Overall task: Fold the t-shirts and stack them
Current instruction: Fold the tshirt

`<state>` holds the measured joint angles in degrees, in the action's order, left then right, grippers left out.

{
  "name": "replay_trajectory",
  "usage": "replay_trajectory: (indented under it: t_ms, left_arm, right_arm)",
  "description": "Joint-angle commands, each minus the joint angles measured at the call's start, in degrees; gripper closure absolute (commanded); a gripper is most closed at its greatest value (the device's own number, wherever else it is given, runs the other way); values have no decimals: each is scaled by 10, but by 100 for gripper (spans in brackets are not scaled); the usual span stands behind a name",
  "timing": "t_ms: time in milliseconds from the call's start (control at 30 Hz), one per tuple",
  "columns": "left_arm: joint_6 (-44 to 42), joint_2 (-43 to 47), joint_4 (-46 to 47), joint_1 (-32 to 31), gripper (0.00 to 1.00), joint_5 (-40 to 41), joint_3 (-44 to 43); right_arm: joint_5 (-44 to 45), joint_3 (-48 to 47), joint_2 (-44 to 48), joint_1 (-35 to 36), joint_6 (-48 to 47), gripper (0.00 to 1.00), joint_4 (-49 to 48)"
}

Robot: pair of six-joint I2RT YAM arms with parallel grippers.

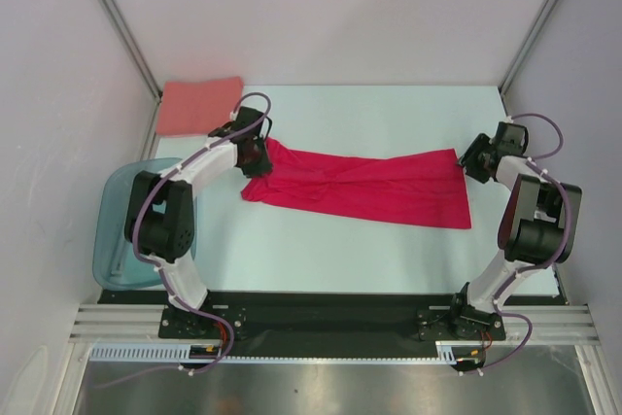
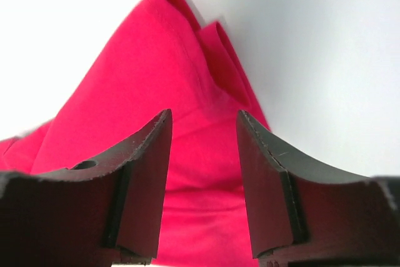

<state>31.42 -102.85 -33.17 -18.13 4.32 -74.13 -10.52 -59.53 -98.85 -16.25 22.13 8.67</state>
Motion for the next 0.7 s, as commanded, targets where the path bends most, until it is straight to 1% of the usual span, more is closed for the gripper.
replay_trajectory:
  t_ms: [0,167,267,433,500,533,567,667]
  left_arm:
    - [-7,46,-1,-10,69,-14,-35]
    - [2,39,2,-37,70,-53,-48]
    - [3,32,6,-50,69,-55,-52]
    - [7,20,12,-57,70,-62,-54]
    - [7,17,14,-58,70,-62,-54]
    - [7,16,15,-58,70,-62,-54]
    - [7,14,14,-59,70,-62,-55]
    - [7,7,14,-58,70,-62,-59]
  right_arm:
    - [-5,-29,-20,-1,-25,50,-23]
    - [-10,-38,-42,0,-36,56,-34]
    - [-20,-41,-53,2,-38,60,-41]
    - [-6,-42,-56,8,-42,66,-44]
    - [-5,-44,-59,8,-42,70,-44]
    - [-5,-46,-61,9,-43,73,-41]
    - [-1,-52,-63,10,-42,83,-37]
    - [21,-55,-57,16,-41,92,-20]
